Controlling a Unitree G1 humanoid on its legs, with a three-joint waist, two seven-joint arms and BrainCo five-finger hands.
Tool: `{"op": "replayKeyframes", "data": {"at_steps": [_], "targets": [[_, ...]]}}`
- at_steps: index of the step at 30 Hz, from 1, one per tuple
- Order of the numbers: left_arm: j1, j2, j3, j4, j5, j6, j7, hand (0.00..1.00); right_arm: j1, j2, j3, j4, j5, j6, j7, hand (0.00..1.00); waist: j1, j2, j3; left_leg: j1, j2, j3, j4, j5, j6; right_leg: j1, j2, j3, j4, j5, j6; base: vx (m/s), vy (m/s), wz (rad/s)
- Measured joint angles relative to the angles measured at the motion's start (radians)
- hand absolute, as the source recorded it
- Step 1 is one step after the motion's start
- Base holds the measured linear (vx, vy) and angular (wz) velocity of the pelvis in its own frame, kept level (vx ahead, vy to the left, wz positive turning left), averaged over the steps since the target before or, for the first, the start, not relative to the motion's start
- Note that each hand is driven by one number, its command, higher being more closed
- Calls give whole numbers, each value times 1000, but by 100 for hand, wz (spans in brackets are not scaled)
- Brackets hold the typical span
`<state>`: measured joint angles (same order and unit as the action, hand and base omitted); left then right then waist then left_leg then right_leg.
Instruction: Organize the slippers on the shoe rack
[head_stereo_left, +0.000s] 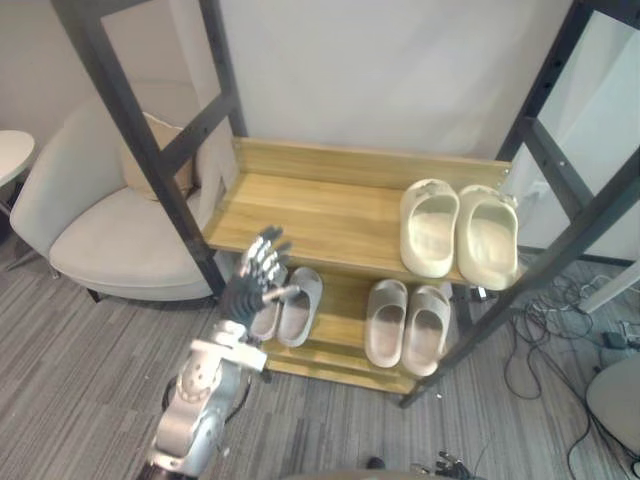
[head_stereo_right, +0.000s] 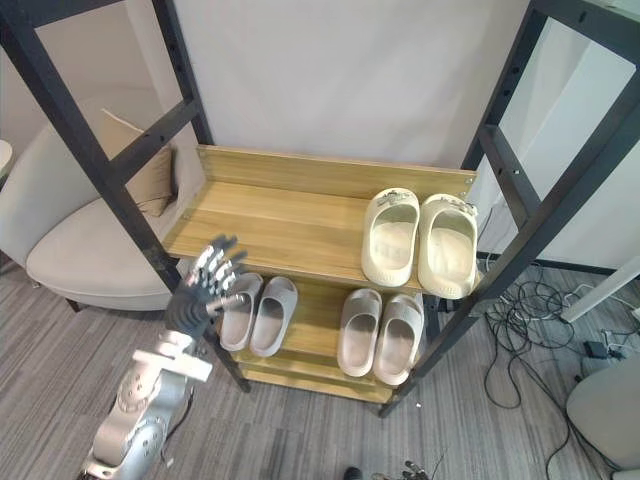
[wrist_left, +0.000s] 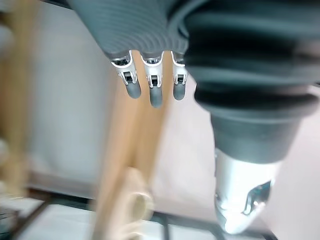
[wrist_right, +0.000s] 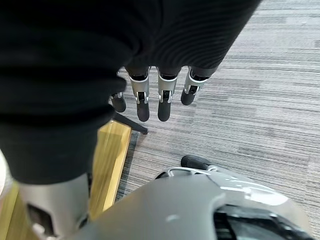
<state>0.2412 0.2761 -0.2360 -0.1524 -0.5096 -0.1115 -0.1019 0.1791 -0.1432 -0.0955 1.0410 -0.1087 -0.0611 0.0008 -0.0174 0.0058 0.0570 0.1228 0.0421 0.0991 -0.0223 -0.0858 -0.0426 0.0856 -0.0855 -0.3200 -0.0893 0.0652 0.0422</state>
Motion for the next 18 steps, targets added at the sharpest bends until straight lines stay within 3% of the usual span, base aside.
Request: {"op": "replayKeyframes", "data": {"at_steps": [3,4,9,14,18], "targets": [[30,-30,-3,182,63,12,-14,0,-1,-4,4,0,0,-1,2,0,10,0,0,-3,0,0,9,-9,-1,0,-1,2,0,-9,12,-11,3,-1],[28,-47,-2,308,130,17,-15,0,-2,-6,12,0,0,-4,2,0,10,0,0,-4,1,0,9,-9,-2,-1,0,2,0,-11,14,0,0,0],[14,-86,15,606,333,33,-9,0,-2,-7,22,0,-1,-9,2,0,10,-6,-5,-1,3,2,9,-10,-3,-1,4,5,0,-13,12,19,-4,-1],[-34,-109,74,857,485,37,41,0,-16,-1,30,0,-9,-9,-3,0,12,-16,-12,3,3,13,8,-11,-4,0,5,12,1,-11,9,43,3,-3],[-41,-112,101,945,540,38,84,0,-25,4,30,-1,-10,-8,-18,0,17,-20,-15,19,2,28,8,-14,-6,2,5,26,13,-13,8,13,8,-13]]}}
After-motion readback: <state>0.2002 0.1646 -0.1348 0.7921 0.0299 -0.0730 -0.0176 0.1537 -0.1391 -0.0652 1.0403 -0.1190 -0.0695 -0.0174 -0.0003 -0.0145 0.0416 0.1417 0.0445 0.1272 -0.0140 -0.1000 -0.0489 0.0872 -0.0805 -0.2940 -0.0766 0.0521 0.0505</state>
